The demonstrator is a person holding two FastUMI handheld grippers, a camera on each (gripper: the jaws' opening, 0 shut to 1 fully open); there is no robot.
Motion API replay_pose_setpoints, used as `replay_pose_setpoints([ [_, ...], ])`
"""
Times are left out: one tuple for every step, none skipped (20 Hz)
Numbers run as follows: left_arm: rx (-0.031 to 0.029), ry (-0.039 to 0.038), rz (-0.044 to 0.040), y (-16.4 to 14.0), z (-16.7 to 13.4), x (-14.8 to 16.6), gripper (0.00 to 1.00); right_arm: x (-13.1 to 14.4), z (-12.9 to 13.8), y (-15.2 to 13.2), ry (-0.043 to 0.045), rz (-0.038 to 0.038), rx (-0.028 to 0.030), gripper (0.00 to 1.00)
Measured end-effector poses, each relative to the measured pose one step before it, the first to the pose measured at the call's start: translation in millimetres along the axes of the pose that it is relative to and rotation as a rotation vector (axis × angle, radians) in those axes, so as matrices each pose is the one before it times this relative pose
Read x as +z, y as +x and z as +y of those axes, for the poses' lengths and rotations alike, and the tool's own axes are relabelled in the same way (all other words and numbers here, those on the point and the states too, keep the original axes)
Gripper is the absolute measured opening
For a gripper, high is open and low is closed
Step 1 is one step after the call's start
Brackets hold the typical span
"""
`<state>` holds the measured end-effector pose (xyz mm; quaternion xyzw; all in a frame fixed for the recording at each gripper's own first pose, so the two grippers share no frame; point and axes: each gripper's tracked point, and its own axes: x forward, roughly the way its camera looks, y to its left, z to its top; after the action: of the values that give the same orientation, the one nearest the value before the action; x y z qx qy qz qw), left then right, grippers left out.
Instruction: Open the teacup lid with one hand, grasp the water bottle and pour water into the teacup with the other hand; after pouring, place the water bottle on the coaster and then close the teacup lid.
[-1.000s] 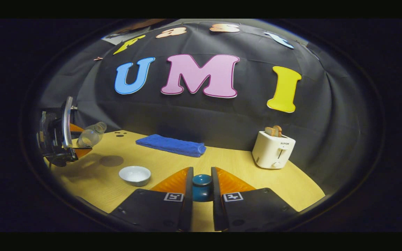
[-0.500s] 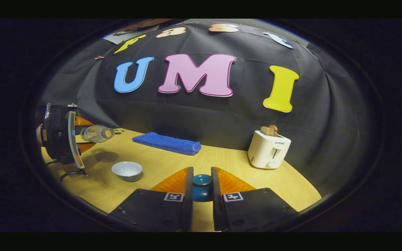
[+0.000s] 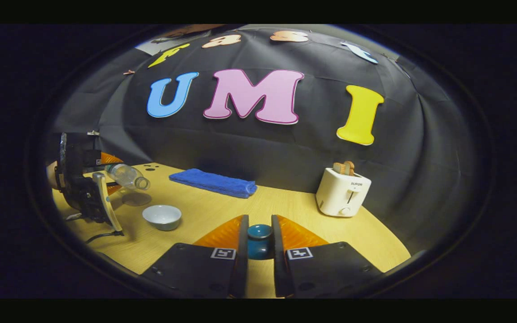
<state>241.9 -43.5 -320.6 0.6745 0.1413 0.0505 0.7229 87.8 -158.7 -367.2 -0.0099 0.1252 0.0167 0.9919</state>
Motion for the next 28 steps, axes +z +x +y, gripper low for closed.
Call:
replay_pose_setpoints([
  [0.00452, 0.00738, -0.00061, 0.88, 0.19, -0.25, 0.72, -1.08, 0.42, -0.05, -0.00233, 0.00146, 0.00048, 0.27],
  [0.00240, 0.00623, -0.00011, 0.25, -0.83, -0.18, 0.72, -0.84, -0.26, 0.00, -0.00460, 0.00023, -0.00176, 0.27],
  [0.00364, 0.00769, -0.00135, 0.15, -0.57, -0.04, 0.72, -0.09, 0.07, -0.78, -0.00080, -0.00058, -0.00014, 0.31],
  [0.00649, 0.00869, -0.00351, 0.29, 0.40, 1.02, 0.72, 0.24, 0.05, -0.93, 0.00207, -0.00035, -0.00119, 0.27],
  [0.00549, 0.00993, -0.00319, 0.25, 1.03, 0.99, 0.72, -1.07, 0.11, -0.29, 0.00187, 0.00084, 0.00033, 0.28],
  [0.00457, 0.00806, -0.00426, 0.32, 0.52, 1.27, 0.73, -0.09, -0.19, -0.50, 0.00037, 0.00029, -0.00196, 0.30],
  [0.00282, 0.00544, -0.00321, -0.40, 1.20, -0.55, 0.72, -0.40, -0.86, -0.04, -0.00047, 0.00048, -0.00071, 0.31],
  [0.00212, 0.00333, -0.00322, 0.35, -0.59, 1.52, 0.72, -0.44, -0.26, -0.92, -0.00123, 0.00071, -0.00086, 0.27],
  [0.00232, 0.00500, -0.00302, 0.30, -0.13, 1.48, 0.72, -0.52, -0.56, -0.07, -0.00079, -0.00093, -0.00046, 0.31],
  [0.00266, 0.00669, -0.00335, 0.51, -0.43, 2.01, 0.72, -0.46, -0.55, -0.78, 0.00016, 0.00090, -0.00033, 0.31],
  [0.00234, 0.00643, -0.00356, 0.22, 0.17, 1.91, 0.72, -0.42, -0.73, -0.20, 0.00220, 0.00016, -0.00070, 0.31],
  [0.00085, 0.00575, -0.00299, 0.68, 0.13, 1.68, 0.72, -0.07, -0.73, -0.27, 0.00246, -0.00066, -0.00250, 0.31],
  [0.00281, 0.00620, -0.00233, 0.48, 1.08, 0.85, 0.72, -1.47, -0.87, -0.45, 0.00162, 0.00408, -0.00167, 0.31],
  [0.00090, 0.00554, -0.00240, 0.94, -1.03, 1.42, 0.72, -0.02, -1.01, 0.02, 0.00119, -0.00102, -0.00107, 0.31],
  [0.00115, 0.00466, -0.00189, 0.85, 0.35, 0.92, 0.72, 0.08, -1.34, -0.29, -0.00118, -0.00126, -0.00323, 0.31],
  [0.00047, 0.00424, -0.00166, 0.18, -0.62, 1.29, 0.72, -0.46, -0.56, -0.32, -0.00030, 0.00024, -0.00029, 0.31],
  [0.00095, 0.00558, -0.00106, 0.46, 0.18, 0.36, 0.72, -0.56, -0.80, -0.43, 0.00068, 0.00111, -0.00065, 0.31],
  [0.00223, 0.00720, -0.00100, 0.44, -0.04, 0.90, 0.72, -0.68, -0.54, -0.24, 0.00313, 0.00233, 0.00094, 0.31],
  [0.00315, 0.00672, -0.00271, 0.36, 0.82, 0.56, 0.72, -0.97, -0.61, 0.06, 0.00255, -0.00004, -0.00107, 0.31],
  [0.00333, 0.00583, -0.00240, 0.08, -0.06, 1.64, 0.72, 0.09, -1.40, -0.36, 0.00149, 0.00025, -0.00149, 0.27],
  [0.00415, 0.00573, -0.00297, 0.12, 1.67, 0.58, 0.72, -0.51, -0.57, -0.37, 0.00025, -0.00048, -0.00132, 0.27],
  [0.00259, 0.00498, -0.00292, 0.96, -0.10, 1.33, 0.72, -0.81, -1.13, 0.00, -0.00075, 0.00040, -0.00187, 0.31],
  [0.00263, 0.00439, -0.00254, 0.09, 0.24, 1.22, 0.72, 0.29, -0.58, -0.43, -0.00098, -0.00040, -0.00064, 0.31],
  [0.00205, 0.00554, -0.00065, 0.79, -0.47, 0.85, 0.72, 0.14, -0.55, -0.76, 0.00028, -0.00218, -0.00060, 0.31],
  [0.00351, 0.00673, -0.00011, -0.42, 1.48, -0.88, 0.72, -0.19, -0.21, -0.14, 0.00091, -0.00125, -0.00066, 0.31],
  [0.00459, 0.00581, -0.00060, 0.83, 0.12, 0.19, 0.72, -0.25, -0.35, -0.35, 0.00005, -0.00017, -0.00094, 0.31],
  [0.00287, 0.00421, -0.00217, -0.11, 0.99, -0.72, 0.72, -0.10, -0.21, -0.54, 0.00000, -0.00088, -0.00139, 0.31],
  [0.00683, 0.00277, -0.00370, 0.59, 0.53, 1.09, 0.72, 0.92, -0.45, -0.20, 0.00020, -0.00081, -0.00168, 0.31],
])
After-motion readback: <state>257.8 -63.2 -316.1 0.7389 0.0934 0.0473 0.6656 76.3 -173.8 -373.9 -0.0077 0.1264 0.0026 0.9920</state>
